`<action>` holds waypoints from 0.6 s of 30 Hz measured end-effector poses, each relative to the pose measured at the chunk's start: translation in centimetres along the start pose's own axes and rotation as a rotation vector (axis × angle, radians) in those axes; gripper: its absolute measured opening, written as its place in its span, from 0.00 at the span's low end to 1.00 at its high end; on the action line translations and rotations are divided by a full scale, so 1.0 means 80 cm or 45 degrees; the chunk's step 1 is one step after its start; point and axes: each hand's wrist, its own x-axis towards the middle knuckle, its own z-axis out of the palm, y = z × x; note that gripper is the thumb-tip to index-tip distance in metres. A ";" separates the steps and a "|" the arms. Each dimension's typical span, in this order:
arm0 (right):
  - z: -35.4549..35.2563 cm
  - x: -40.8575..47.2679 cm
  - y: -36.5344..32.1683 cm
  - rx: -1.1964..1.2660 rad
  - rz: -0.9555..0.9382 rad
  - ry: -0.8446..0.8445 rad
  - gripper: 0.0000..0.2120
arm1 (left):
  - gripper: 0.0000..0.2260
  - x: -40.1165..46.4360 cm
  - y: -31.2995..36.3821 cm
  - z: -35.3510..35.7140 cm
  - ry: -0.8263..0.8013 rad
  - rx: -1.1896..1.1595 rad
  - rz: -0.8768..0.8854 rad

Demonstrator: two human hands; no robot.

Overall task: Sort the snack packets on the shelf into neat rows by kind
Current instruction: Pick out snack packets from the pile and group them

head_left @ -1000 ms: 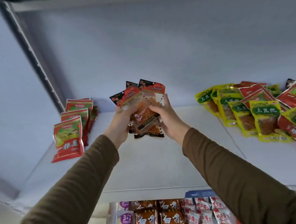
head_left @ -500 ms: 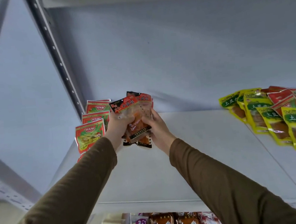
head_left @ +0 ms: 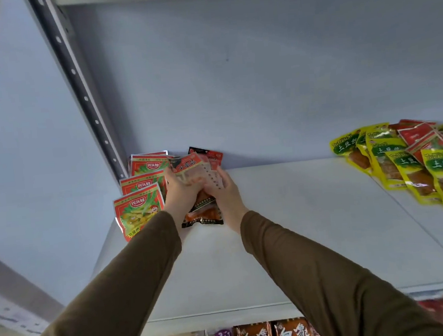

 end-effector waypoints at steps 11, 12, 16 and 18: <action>0.001 -0.004 0.011 -0.326 -0.176 0.135 0.20 | 0.54 0.001 -0.012 -0.001 0.066 0.208 0.162; 0.003 -0.005 0.012 -0.331 -0.188 0.149 0.19 | 0.53 -0.001 -0.011 0.000 0.064 0.249 0.208; 0.007 -0.011 0.016 -0.380 -0.235 0.190 0.20 | 0.43 -0.004 -0.010 -0.004 0.108 0.646 0.434; 0.008 -0.015 0.017 -0.392 -0.242 0.177 0.20 | 0.34 -0.004 -0.011 -0.010 0.081 0.910 0.549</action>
